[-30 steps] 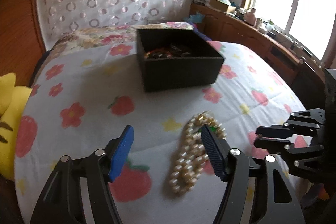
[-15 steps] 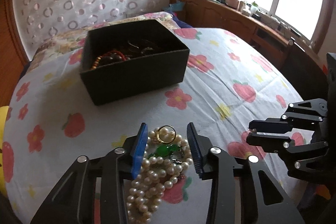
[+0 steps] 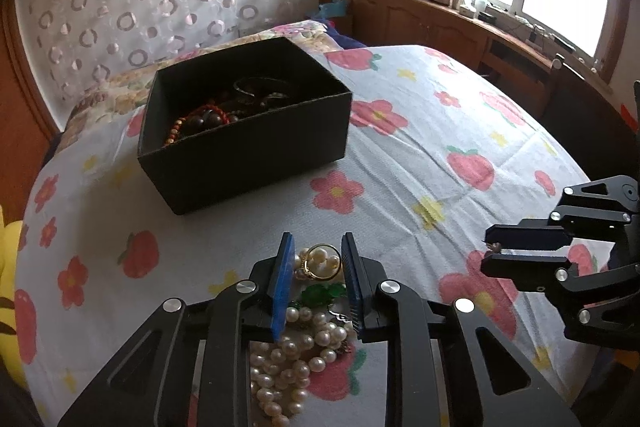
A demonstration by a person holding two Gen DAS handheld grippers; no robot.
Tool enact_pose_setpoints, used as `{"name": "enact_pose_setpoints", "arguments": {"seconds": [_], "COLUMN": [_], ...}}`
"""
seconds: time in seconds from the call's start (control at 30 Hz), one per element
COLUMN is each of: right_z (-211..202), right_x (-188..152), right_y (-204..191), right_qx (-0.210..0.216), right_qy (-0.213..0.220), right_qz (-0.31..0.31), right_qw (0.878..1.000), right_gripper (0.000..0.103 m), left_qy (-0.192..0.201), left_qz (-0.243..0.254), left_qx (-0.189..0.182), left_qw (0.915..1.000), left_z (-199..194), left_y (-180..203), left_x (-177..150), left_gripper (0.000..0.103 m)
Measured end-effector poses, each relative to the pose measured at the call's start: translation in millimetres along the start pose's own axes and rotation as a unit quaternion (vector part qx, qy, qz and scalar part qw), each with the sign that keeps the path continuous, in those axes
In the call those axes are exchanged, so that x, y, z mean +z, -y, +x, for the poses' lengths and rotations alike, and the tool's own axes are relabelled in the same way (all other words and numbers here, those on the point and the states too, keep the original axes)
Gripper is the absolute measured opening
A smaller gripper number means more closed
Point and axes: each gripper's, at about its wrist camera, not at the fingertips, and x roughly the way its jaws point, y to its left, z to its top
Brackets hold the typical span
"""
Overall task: Organize jewelry
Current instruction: 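Grasp the gold ring with the left gripper while the right gripper grasps the small brooch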
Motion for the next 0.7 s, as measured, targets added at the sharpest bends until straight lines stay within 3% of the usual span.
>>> {"name": "enact_pose_setpoints", "arguments": {"seconds": [0.63, 0.67, 0.7], "right_z": [-4.4, -4.4, -4.3], "right_x": [-1.5, -1.4, -1.1], "right_y": [0.5, 0.4, 0.3], "right_qx": [0.000, -0.001, -0.001], "right_qy": [0.002, 0.002, 0.002], "right_qz": [0.003, 0.003, 0.003], "right_qw": [1.000, 1.000, 1.000], "right_gripper": [0.018, 0.018, 0.018], "left_qy": [0.002, 0.003, 0.002], "left_qz": [0.025, 0.022, 0.020], "left_qx": [0.000, -0.005, -0.009], "left_qw": [0.9997, 0.9997, 0.9998], "left_z": [3.6, 2.3, 0.8], "left_y": [3.1, 2.1, 1.5], "left_x": [0.4, 0.2, 0.2], "left_gripper": [0.017, 0.002, 0.000]}}
